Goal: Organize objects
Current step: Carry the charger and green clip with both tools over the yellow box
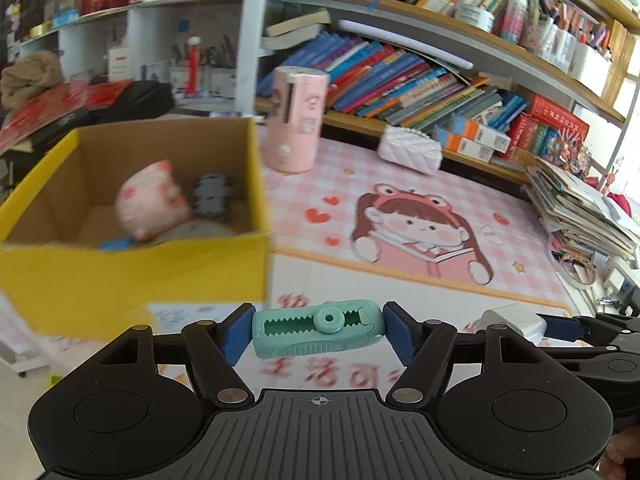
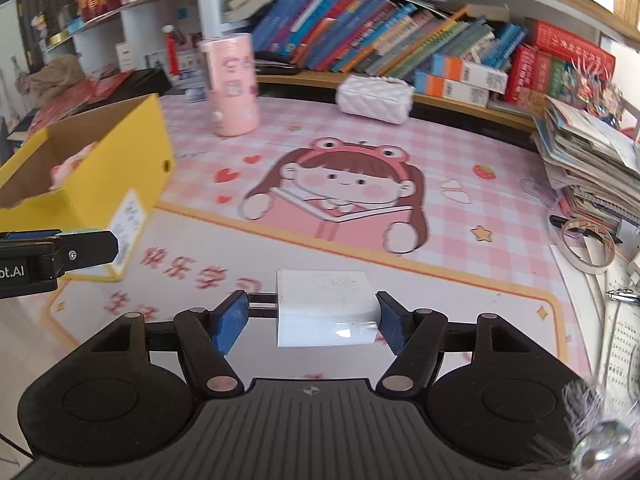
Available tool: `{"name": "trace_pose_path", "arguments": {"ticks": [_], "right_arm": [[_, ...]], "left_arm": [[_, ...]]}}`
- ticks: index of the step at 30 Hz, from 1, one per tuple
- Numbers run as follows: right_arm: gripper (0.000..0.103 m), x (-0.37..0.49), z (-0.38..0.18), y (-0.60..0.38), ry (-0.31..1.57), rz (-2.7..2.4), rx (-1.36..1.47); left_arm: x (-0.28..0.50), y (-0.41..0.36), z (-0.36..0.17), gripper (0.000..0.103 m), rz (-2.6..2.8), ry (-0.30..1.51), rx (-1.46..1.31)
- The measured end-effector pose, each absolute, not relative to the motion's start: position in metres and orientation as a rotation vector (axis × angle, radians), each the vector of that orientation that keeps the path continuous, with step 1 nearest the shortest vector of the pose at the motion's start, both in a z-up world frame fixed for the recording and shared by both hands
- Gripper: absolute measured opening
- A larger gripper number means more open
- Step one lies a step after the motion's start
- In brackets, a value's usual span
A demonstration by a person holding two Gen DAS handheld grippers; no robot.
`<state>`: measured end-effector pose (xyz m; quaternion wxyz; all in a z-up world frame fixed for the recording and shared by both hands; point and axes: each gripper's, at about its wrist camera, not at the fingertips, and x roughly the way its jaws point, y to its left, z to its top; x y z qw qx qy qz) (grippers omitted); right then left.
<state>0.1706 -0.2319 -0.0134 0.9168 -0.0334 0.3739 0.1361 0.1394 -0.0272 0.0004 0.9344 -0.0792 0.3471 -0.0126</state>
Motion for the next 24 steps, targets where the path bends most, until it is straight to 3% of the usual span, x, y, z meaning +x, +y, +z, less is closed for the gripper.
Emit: {"name": "trace_pose_path", "arguments": {"ticks": [24], "right_arm": [[0.066,0.065,-0.001,-0.109,0.747,0.411,-0.119]], "left_arm": [[0.022,0.082,0.009,0.069,0.052,0.691,-0.205]]}}
